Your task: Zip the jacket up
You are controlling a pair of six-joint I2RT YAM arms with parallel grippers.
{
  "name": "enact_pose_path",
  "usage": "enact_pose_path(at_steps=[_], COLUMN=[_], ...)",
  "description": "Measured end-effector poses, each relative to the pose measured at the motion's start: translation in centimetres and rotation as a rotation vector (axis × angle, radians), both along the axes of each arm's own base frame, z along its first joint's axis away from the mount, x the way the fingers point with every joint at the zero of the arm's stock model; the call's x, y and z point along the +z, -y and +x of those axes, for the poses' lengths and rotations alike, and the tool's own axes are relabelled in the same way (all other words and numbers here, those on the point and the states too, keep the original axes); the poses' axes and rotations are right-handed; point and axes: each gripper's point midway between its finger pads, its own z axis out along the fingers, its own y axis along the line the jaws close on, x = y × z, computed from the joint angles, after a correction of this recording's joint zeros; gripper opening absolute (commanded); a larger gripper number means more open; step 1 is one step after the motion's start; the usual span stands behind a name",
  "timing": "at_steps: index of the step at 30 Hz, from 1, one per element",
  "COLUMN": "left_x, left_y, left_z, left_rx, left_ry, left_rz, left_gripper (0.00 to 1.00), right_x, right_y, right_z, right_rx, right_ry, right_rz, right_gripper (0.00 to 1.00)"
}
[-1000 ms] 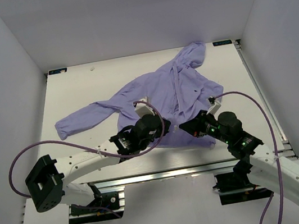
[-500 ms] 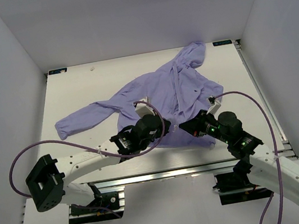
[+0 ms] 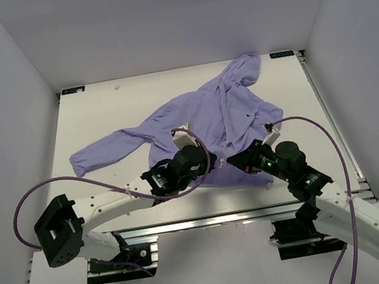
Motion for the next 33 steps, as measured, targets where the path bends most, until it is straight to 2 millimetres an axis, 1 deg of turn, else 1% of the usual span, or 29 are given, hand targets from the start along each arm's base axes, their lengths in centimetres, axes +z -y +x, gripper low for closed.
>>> enact_pose_path(at_steps=[17,29,33], left_x=[-0.1,-0.2,-0.2], left_y=[0.1,0.8,0.7], left_z=[-0.1,-1.2,-1.7], left_rx=[-0.016,-0.039,-0.03], left_ry=[0.008,0.035,0.049], left_rz=[0.013,0.059,0.087], left_gripper=[0.0,0.0,0.0], right_x=[0.0,0.1,0.0], right_y=[0.1,0.2,0.5], right_z=[0.4,0.5,0.7], right_rx=[-0.031,-0.046,-0.076], right_ry=[-0.025,-0.035,-0.046], right_rz=[0.02,0.032,0.034], right_gripper=[0.0,0.0,0.0])
